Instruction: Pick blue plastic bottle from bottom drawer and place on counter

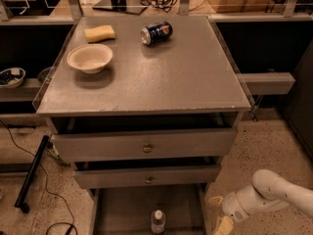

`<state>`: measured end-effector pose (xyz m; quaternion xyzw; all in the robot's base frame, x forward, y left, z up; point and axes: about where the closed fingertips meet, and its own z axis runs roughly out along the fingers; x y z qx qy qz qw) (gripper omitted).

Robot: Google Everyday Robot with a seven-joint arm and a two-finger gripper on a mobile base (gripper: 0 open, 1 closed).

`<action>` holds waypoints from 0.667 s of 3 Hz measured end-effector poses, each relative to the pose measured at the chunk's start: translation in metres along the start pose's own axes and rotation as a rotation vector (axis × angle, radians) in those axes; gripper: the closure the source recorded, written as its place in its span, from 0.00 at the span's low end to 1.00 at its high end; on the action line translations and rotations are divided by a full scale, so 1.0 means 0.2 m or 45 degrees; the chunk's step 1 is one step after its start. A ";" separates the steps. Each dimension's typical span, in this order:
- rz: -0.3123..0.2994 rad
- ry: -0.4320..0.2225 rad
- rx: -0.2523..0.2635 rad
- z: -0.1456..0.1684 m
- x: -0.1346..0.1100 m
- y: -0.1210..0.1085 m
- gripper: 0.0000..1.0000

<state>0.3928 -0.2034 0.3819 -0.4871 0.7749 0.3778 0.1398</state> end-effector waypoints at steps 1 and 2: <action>0.002 -0.016 -0.027 0.04 0.01 0.00 0.00; -0.014 -0.097 -0.089 0.18 0.00 -0.01 0.00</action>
Offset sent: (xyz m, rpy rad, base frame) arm -0.0057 0.0382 -0.0384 0.1557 0.0250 0.0247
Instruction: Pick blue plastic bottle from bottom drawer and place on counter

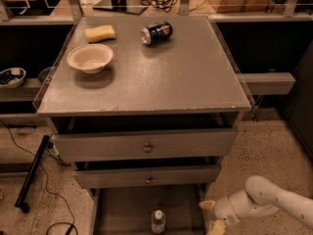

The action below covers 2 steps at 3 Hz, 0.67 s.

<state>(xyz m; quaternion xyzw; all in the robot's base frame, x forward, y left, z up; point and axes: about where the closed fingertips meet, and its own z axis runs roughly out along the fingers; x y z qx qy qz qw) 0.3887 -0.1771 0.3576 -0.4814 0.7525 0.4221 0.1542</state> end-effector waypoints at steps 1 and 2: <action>-0.008 -0.063 -0.022 0.08 -0.02 -0.01 0.00; -0.003 -0.119 -0.050 0.17 -0.03 -0.02 0.00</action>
Offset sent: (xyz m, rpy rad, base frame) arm 0.0035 0.0417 -0.0268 0.1455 0.0043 -0.0368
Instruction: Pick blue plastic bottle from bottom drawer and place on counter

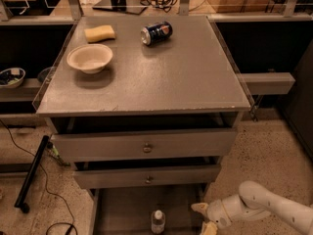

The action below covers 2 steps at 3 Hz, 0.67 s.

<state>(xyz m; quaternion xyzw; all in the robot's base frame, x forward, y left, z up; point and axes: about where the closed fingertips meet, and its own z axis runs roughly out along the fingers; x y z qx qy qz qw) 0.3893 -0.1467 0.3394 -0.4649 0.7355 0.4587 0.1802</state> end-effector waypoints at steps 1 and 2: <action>-0.001 -0.005 -0.006 0.02 0.00 -0.01 0.00; -0.010 -0.038 -0.027 0.09 0.00 -0.04 0.00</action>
Offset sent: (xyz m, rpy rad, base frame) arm 0.0110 0.0225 -0.0278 0.0677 -0.0080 -0.0008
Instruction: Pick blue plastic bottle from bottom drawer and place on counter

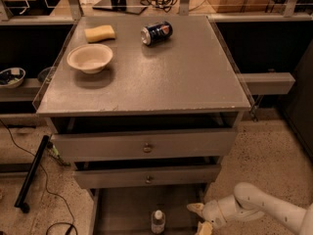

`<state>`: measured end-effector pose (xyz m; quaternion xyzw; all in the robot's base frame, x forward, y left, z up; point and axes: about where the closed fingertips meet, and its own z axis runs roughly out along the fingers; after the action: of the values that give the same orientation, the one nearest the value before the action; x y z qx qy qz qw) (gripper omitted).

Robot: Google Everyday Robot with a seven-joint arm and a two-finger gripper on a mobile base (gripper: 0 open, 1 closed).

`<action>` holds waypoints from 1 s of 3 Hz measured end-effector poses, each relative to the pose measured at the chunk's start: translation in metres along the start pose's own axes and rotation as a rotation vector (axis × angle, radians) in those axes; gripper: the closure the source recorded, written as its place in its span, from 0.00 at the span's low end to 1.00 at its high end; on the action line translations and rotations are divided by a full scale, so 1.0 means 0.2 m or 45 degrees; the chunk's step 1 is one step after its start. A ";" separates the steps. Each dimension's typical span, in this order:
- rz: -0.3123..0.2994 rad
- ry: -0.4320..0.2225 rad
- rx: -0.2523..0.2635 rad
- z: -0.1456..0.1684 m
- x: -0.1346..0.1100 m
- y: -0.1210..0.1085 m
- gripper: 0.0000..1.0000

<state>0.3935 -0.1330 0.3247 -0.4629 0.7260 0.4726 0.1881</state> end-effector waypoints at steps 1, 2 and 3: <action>-0.047 -0.060 -0.043 0.13 -0.10 -0.08 0.00; -0.047 -0.061 -0.042 0.13 -0.10 -0.08 0.00; -0.077 -0.165 0.025 0.16 -0.10 -0.10 0.00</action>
Offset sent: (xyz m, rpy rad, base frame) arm 0.0302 0.0406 -0.0084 0.0930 -0.0372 0.0182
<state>0.4151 -0.0979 0.3118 -0.4511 0.7026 0.4885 0.2537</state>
